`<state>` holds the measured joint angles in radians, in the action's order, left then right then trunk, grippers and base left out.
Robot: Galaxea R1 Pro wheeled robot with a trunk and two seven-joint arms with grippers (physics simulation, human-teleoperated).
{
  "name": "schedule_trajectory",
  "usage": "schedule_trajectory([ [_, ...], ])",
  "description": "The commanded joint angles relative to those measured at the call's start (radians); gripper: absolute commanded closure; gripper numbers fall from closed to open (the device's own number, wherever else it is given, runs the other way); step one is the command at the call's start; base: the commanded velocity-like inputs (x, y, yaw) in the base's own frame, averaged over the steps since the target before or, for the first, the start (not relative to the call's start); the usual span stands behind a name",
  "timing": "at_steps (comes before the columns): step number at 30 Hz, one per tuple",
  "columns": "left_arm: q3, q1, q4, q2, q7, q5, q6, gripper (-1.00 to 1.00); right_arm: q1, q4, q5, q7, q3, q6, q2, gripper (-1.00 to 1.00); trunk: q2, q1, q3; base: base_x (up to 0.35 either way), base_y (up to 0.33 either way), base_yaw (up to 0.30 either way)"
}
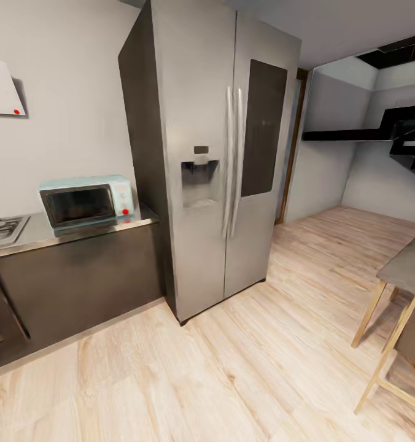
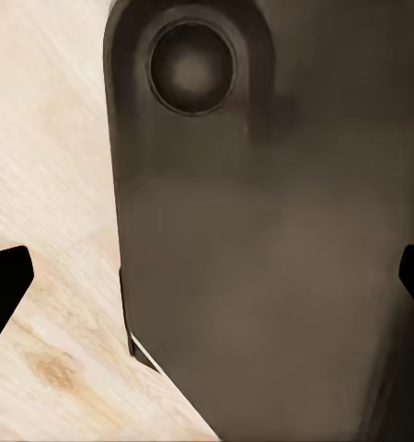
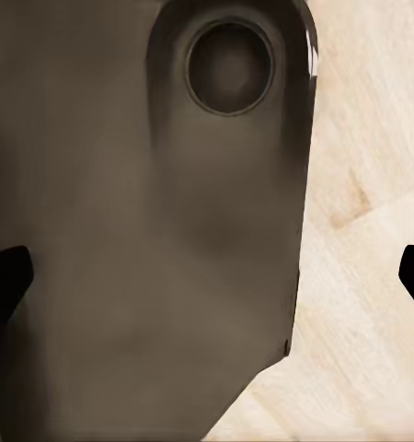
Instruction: Pick up the poster from the kitchen countertop and hang it on one of the wall nails in the kitchen.
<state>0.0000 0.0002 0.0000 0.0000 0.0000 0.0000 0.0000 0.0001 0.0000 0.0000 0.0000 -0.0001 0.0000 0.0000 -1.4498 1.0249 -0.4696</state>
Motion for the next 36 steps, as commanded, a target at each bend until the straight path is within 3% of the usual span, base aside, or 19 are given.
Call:
schedule_trajectory([
  [1, -0.004, 0.006, -0.006, -0.006, -0.001, 0.000, -0.006, -1.00, -0.006, -0.006, -0.003, -0.002, -0.001, -0.006, -0.006, -1.00, 0.000, 0.000, 0.000, 0.000, 0.000, 0.000],
  [5, -0.004, 0.028, -0.028, -0.026, -0.001, 0.000, -0.012, -1.00, -0.028, -0.008, -0.003, -0.002, -0.001, -0.009, -0.022, -1.00, 0.000, 0.000, 0.000, 0.000, 0.000, 0.000],
  [19, -0.004, 0.030, -0.036, -0.026, -0.001, 0.000, -0.012, -1.00, -0.027, -0.007, -0.003, -0.002, -0.001, -0.009, -0.022, -1.00, 0.000, 0.000, 0.000, 0.000, 0.000, 0.000],
  [23, 0.000, 0.039, -0.059, -0.035, -0.001, -0.005, -0.012, -1.00, -0.050, -0.027, -0.005, -0.002, -0.004, -0.027, -0.044, -1.00, 0.000, 0.000, 0.000, 0.000, 0.000, 0.000],
  [28, 0.001, 0.044, -0.086, -0.026, 0.000, -0.008, -0.012, -1.00, -0.079, -0.056, -0.005, -0.003, -0.004, -0.055, -0.072, -1.00, 0.000, 0.000, 0.000, 0.000, 0.000, 0.000],
  [29, 0.001, 0.044, -0.710, -0.025, 0.000, -0.009, -0.013, -1.00, -0.085, -0.431, -0.005, -0.003, -0.005, -0.185, -0.093, -1.00, 0.000, 0.000, 0.000, 0.000, 0.000, 0.000],
  [36, 0.007, 0.044, -0.727, -0.014, -0.001, -0.008, -0.015, -1.00, -0.080, -0.466, -0.005, -0.003, -0.004, -0.189, -0.103, -1.00, 0.000, 0.000, 0.000, 0.000, 0.000, 0.000],
])
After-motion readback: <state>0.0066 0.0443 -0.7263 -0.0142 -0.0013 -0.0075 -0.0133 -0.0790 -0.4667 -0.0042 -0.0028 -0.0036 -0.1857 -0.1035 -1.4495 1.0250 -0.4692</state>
